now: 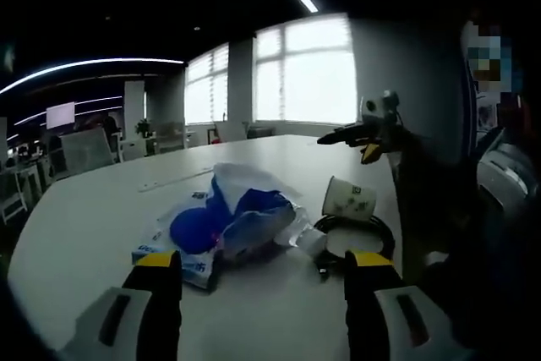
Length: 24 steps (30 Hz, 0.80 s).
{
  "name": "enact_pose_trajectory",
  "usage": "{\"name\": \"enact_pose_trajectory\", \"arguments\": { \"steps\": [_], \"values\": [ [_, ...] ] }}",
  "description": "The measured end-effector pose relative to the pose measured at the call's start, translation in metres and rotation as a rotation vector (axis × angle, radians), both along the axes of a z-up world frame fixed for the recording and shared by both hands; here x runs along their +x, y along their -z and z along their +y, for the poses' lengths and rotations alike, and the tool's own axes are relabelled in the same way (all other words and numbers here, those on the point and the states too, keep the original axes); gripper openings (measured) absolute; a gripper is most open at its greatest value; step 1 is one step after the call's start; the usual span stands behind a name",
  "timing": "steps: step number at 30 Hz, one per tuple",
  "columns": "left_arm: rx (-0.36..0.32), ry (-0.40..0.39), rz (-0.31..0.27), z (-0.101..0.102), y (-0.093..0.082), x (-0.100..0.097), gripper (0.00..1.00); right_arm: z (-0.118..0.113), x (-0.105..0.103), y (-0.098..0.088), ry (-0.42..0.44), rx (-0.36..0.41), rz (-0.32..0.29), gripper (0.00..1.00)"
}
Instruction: Arrange the tabletop items into an orderly group along one side of the table until the central work area is clear of visible clutter.
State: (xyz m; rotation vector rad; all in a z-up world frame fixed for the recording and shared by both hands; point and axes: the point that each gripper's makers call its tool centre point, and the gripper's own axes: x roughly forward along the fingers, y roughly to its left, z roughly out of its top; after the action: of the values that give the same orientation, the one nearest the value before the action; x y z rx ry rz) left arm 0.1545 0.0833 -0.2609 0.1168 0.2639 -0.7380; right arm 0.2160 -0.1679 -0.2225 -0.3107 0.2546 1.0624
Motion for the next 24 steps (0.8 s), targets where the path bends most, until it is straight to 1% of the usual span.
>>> {"name": "enact_pose_trajectory", "arguments": {
  "steps": [6, 9, 11, 17, 24],
  "values": [
    [-0.011, 0.003, 0.0, -0.001, 0.0, 0.002, 0.77, 0.004, 0.005, -0.001, 0.004, -0.001, 0.0, 0.77],
    [-0.036, 0.02, -0.009, -0.003, -0.002, 0.002, 0.72, 0.006, 0.007, -0.001, 0.007, -0.004, -0.002, 0.76],
    [-0.045, 0.021, -0.015, -0.003, -0.003, 0.003, 0.72, 0.008, 0.009, -0.001, 0.007, -0.005, -0.002, 0.76],
    [-0.044, 0.011, -0.007, -0.002, -0.003, 0.006, 0.72, 0.015, 0.015, -0.004, 0.0, 0.014, 0.006, 0.72],
    [-0.048, 0.004, 0.001, -0.001, 0.001, 0.012, 0.71, 0.022, 0.021, -0.002, -0.005, 0.01, 0.007, 0.7]
  ]
}}
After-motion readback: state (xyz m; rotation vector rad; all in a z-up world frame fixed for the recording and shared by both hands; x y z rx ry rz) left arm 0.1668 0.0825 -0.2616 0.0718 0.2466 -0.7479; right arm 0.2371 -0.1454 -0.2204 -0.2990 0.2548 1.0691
